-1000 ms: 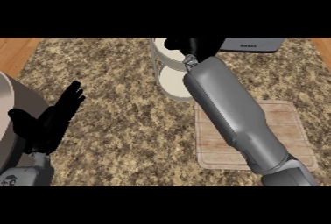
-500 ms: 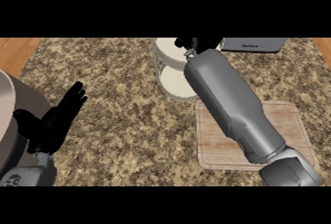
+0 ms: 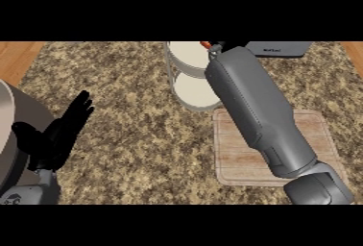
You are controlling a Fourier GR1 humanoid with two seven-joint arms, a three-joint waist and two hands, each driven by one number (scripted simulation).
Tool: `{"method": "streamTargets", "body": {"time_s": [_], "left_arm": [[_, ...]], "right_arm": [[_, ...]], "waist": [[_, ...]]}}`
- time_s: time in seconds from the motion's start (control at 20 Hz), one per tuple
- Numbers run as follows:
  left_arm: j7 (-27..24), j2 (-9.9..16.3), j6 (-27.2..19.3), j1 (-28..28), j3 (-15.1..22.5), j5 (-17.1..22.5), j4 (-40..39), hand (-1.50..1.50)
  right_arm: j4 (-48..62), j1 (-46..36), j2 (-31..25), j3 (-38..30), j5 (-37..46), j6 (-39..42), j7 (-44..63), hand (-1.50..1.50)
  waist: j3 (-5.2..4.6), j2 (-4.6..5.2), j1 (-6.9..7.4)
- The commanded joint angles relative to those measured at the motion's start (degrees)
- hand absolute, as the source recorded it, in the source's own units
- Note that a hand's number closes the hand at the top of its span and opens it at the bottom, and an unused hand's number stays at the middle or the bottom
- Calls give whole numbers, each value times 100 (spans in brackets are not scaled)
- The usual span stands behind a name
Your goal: Pick the squash from the cutting board and place it in the tiered basket
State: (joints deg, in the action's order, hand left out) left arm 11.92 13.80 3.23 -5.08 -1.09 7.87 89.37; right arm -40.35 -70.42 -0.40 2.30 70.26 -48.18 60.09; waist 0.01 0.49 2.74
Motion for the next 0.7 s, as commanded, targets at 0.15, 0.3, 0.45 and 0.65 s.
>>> {"method": "streamTargets", "body": {"time_s": [0.15,0.3,0.45,0.65], "left_arm": [[23,68,33,213,-85,17,71,0],[6,77,-22,291,-195,40,113,0],[36,-68,-199,214,-163,-39,99,0],[9,-40,-191,429,-223,-38,120,0]], "right_arm": [[-770,203,39,-377,43,-1627,572,-150],[-1247,549,39,-354,582,-1749,849,-150],[-1793,576,34,-837,1217,-1361,957,-150],[-3287,1424,40,-723,1528,-789,1128,-150]], "waist": [[2,-67,-177],[-3,-114,-295],[-4,-134,-421],[-3,-198,-535]]}}
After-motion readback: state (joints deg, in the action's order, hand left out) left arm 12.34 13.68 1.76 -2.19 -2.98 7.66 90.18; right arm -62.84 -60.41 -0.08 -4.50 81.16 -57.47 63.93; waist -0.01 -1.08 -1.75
